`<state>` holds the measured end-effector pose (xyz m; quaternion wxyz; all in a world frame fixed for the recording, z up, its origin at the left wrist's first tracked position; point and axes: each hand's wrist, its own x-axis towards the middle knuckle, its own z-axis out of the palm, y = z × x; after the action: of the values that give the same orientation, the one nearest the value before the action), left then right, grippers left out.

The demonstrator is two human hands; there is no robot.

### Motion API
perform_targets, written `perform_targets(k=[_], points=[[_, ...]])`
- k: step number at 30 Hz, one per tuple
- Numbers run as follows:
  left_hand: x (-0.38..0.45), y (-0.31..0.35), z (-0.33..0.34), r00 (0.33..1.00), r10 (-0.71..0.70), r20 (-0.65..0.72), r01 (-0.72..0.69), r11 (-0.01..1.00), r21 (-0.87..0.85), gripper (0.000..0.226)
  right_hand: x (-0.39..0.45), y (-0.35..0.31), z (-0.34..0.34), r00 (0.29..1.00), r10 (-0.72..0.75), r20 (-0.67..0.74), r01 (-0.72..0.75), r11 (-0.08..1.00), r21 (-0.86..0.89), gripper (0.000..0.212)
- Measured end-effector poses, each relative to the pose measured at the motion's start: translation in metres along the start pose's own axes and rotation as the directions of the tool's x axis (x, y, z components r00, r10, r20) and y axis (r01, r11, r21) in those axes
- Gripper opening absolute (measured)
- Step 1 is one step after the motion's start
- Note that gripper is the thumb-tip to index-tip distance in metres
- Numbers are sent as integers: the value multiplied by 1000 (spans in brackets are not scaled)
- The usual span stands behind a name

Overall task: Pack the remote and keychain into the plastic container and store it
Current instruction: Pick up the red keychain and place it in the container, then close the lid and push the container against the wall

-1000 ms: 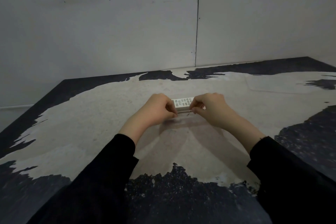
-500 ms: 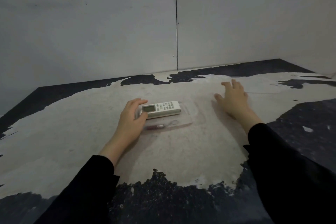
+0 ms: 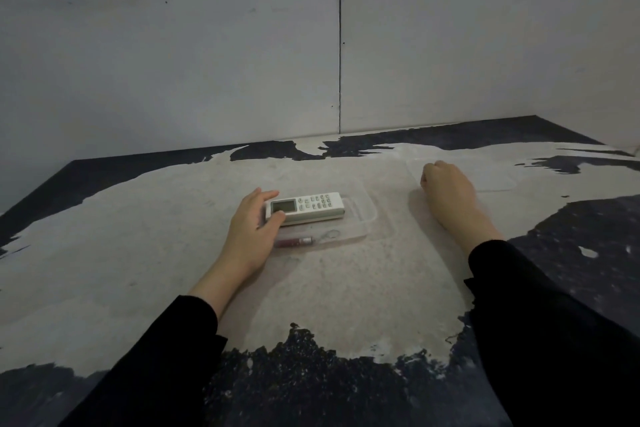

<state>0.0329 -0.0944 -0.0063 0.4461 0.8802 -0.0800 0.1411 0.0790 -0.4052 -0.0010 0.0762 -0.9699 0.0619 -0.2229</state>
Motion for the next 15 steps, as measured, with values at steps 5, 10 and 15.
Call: perform_targets(k=[5, 10, 15], points=[[1, -1, 0, 1000, 0, 3, 0, 1000, 7, 34, 0, -10, -10, 983, -11, -181, 25, 996, 80, 11], [1, -1, 0, 1000, 4, 6, -5, 1000, 9, 33, -6, -5, -2, 992, 87, 95, -92, 994, 50, 27], [0, -1, -1, 1000, 9, 14, -9, 1000, 13, 32, -5, -13, -1, 1000, -6, 31, 7, 1000, -14, 14]])
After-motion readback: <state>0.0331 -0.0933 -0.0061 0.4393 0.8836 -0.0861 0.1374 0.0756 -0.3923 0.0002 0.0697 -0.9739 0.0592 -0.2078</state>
